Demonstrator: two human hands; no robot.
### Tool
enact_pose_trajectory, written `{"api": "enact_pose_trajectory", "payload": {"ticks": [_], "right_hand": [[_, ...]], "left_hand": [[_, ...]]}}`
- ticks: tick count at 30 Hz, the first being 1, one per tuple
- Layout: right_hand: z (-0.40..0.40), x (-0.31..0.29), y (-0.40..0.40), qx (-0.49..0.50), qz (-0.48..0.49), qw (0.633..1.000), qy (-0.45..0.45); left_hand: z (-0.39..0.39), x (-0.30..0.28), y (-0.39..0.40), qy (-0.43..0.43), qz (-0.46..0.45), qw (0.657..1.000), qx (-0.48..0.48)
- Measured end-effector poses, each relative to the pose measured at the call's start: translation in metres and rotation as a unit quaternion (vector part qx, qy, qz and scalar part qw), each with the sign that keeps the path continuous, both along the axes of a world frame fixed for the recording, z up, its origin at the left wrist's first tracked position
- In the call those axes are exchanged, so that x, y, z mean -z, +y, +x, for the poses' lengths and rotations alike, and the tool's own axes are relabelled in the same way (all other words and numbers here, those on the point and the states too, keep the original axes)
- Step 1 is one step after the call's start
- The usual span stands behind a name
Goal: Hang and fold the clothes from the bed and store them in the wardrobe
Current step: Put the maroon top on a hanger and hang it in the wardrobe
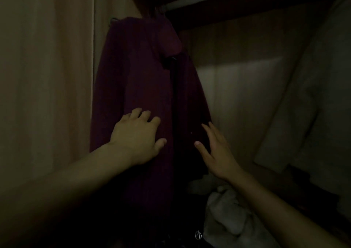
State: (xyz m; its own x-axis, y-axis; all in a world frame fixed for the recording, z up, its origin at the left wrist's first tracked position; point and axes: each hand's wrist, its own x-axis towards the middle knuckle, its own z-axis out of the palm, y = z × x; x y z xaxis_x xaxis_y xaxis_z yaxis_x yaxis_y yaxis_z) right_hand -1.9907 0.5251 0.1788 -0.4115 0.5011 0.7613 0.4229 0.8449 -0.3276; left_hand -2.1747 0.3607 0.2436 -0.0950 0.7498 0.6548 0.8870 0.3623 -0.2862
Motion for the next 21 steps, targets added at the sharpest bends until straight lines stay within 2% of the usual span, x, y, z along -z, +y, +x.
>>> {"api": "enact_pose_trajectory", "payload": {"ticks": [6,9,14,21], "right_hand": [[0.038,0.003,-0.074,0.099,-0.014,0.993,-0.056],[0.064,0.001,-0.108,0.150,-0.011,0.984,-0.092],[0.109,-0.008,-0.169,0.200,-0.013,0.976,-0.090],[0.163,0.015,-0.253,0.198,-0.017,0.978,-0.061]], "left_hand": [[0.000,0.009,-0.021,-0.118,-0.008,0.991,0.064],[0.009,0.010,-0.033,-0.148,-0.028,0.984,0.090],[0.036,0.016,-0.066,-0.132,-0.042,0.982,0.127],[0.090,0.053,-0.133,-0.102,-0.070,0.980,0.157]]}}
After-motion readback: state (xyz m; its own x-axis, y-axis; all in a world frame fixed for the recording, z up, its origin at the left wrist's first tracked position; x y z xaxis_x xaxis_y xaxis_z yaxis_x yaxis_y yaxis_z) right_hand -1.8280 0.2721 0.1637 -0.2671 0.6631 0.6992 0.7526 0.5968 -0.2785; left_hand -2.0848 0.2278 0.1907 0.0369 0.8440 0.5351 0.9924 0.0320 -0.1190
